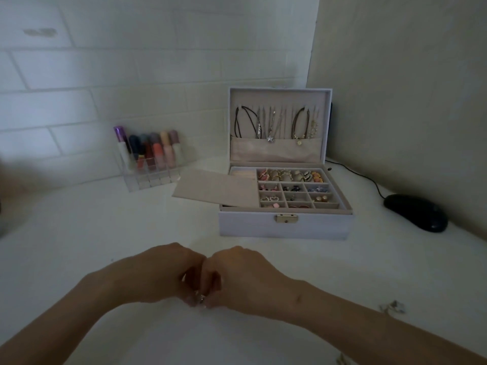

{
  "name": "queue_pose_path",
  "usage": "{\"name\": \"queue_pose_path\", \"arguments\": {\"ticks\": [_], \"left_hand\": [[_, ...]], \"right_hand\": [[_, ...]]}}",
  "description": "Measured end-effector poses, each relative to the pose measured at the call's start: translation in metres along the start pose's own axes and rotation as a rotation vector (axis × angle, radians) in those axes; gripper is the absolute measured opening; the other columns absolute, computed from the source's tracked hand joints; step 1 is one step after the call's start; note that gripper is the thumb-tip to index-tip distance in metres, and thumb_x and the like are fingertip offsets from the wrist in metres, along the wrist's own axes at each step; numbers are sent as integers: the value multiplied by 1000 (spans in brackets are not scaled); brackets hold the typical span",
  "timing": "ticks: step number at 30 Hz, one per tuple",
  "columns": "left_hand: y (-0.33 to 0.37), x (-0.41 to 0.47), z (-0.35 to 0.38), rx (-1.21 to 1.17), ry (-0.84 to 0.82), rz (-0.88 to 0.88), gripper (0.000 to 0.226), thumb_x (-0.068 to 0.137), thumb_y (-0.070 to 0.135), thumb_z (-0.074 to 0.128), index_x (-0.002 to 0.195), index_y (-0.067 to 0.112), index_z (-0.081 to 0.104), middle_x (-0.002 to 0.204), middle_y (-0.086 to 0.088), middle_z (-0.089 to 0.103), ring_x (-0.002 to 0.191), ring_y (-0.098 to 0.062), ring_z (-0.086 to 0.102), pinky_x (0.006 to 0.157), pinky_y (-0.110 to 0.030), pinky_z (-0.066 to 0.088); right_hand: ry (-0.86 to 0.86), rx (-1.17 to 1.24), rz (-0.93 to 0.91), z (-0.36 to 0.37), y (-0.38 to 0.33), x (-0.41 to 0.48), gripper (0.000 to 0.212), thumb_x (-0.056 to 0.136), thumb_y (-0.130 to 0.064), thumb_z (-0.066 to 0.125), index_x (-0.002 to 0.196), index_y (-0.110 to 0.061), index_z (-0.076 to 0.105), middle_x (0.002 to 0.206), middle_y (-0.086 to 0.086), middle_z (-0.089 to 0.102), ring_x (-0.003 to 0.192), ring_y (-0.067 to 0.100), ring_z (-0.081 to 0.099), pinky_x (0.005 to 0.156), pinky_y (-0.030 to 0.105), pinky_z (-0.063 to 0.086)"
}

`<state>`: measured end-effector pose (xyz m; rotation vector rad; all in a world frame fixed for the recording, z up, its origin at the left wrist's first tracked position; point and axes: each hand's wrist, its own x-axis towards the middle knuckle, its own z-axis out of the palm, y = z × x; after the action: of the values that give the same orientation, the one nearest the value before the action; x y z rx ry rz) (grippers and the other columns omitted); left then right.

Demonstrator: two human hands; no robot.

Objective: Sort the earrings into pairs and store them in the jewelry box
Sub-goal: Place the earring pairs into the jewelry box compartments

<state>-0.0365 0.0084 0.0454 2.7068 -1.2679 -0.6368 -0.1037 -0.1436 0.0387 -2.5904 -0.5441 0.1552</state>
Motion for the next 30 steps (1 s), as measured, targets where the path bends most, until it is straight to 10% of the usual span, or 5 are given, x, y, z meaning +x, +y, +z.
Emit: {"name": "queue_pose_path", "arguments": {"ticks": [13, 30], "left_hand": [[50, 49, -50, -299, 751, 69, 26, 74, 22, 73, 65, 33, 52, 69, 13, 57, 65, -2, 49, 64, -18, 39], [114, 184, -73, -56, 359, 282, 8, 81, 15, 65, 88, 13, 69, 81, 6, 58, 83, -10, 54, 78, -29, 47]], "right_hand": [[173, 145, 104, -26, 34, -21, 13, 74, -26, 76, 80, -16, 68, 76, -7, 67, 53, -4, 51, 55, 12, 41], [434, 317, 304, -78, 100, -69, 11, 74, -21, 76, 72, -20, 66, 71, -11, 68, 51, 7, 54, 46, 18, 46]]}}
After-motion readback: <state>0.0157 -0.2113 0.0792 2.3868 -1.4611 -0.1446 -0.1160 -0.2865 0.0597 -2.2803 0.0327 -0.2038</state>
